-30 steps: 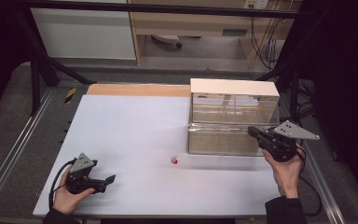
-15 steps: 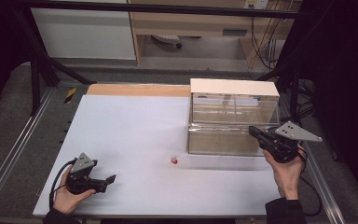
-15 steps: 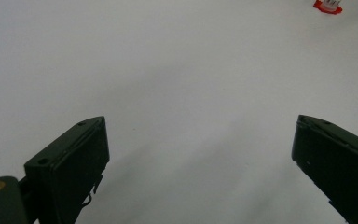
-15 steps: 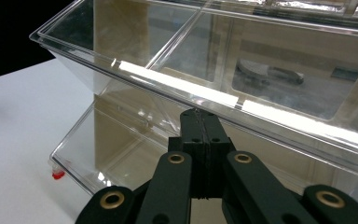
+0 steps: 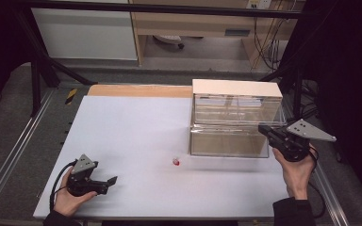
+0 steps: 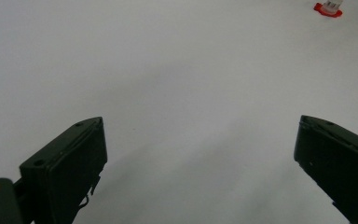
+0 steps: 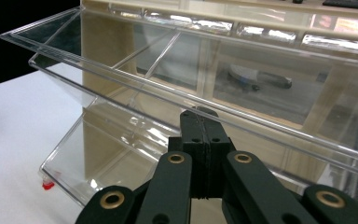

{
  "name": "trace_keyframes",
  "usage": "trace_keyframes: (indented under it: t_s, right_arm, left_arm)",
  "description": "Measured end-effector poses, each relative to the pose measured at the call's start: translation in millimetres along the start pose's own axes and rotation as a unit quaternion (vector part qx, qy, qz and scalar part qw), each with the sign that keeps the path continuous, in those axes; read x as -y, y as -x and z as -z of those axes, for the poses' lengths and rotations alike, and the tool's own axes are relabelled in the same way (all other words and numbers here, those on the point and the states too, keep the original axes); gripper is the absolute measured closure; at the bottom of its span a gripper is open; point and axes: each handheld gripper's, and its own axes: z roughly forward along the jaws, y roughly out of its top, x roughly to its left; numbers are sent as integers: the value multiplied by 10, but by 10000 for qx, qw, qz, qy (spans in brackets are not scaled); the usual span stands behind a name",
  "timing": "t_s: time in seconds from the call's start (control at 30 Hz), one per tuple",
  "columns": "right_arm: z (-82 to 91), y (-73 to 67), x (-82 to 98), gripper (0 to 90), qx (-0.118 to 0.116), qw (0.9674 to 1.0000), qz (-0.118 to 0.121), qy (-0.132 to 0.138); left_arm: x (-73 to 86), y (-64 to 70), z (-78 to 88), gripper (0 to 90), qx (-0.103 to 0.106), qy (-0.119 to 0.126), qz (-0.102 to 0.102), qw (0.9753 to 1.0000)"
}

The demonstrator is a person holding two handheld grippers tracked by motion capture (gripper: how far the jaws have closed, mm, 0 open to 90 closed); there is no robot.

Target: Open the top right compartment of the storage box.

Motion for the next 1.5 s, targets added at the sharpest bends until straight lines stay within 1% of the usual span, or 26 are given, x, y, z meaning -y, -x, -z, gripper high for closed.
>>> trace_keyframes:
  t_s: [0.17,0.3,0.67,0.93,1.2,1.5]
  right_arm:
    - [47,53,-112,900,87,9999,10,54]
    - [73,93,-185,900,137,9999,39,53]
    - [78,180,-366,900,265,9996,83,112]
    - [78,212,-442,900,305,9994,71,156]
    - [100,232,-505,900,322,9991,73,246]
    - [96,263,-562,900,368,9989,78,269]
  left_arm:
    - [-2,0,3,21,14,-4,36,10000]
    - [-4,4,4,22,23,8,20,10000]
    - [-12,3,13,28,27,40,49,10000]
    - [-15,-5,12,37,67,38,101,9999]
    - [-32,14,12,43,95,57,90,9999]
    - [-54,29,-4,52,138,40,100,9998]
